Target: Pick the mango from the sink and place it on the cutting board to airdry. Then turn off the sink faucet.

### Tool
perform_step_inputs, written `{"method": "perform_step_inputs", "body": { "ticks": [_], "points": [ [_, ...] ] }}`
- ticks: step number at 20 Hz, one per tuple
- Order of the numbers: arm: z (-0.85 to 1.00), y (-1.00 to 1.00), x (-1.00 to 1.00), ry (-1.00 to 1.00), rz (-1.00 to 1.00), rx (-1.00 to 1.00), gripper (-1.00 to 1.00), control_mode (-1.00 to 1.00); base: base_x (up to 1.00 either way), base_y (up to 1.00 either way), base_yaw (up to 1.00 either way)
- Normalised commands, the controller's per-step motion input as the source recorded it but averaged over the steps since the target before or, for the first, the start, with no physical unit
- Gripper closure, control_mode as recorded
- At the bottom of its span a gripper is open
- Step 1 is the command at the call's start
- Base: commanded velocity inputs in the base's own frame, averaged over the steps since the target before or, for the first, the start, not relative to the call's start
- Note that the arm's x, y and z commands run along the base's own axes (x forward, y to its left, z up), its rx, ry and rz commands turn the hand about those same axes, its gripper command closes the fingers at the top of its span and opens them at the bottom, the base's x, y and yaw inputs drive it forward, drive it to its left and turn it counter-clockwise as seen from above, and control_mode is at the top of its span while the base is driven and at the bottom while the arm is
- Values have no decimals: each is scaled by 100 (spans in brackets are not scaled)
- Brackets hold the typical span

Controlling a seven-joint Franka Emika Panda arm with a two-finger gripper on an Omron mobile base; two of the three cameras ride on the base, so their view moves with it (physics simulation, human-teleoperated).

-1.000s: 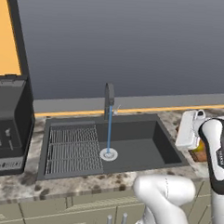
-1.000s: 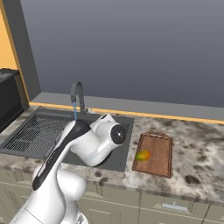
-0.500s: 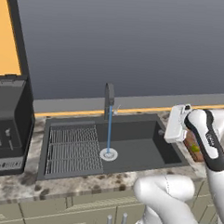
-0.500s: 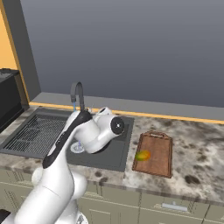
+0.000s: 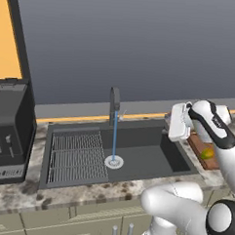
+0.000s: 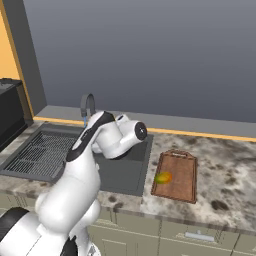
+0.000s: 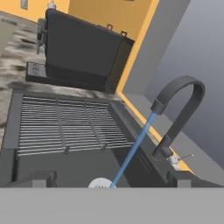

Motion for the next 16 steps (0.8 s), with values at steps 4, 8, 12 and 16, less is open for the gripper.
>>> {"method": "perform_step_inputs", "body": {
  "ticks": [4,8,12,16],
  "points": [
    [-1,18,39,1,0,-2,-100,-100,0,0,0],
    [-11,17,43,3,0,0,-100,-100,0,0,0],
    [-15,6,39,4,0,0,-100,-100,0,0,0],
    [-17,1,34,3,0,0,-100,-100,0,0,0]
  ]
}}
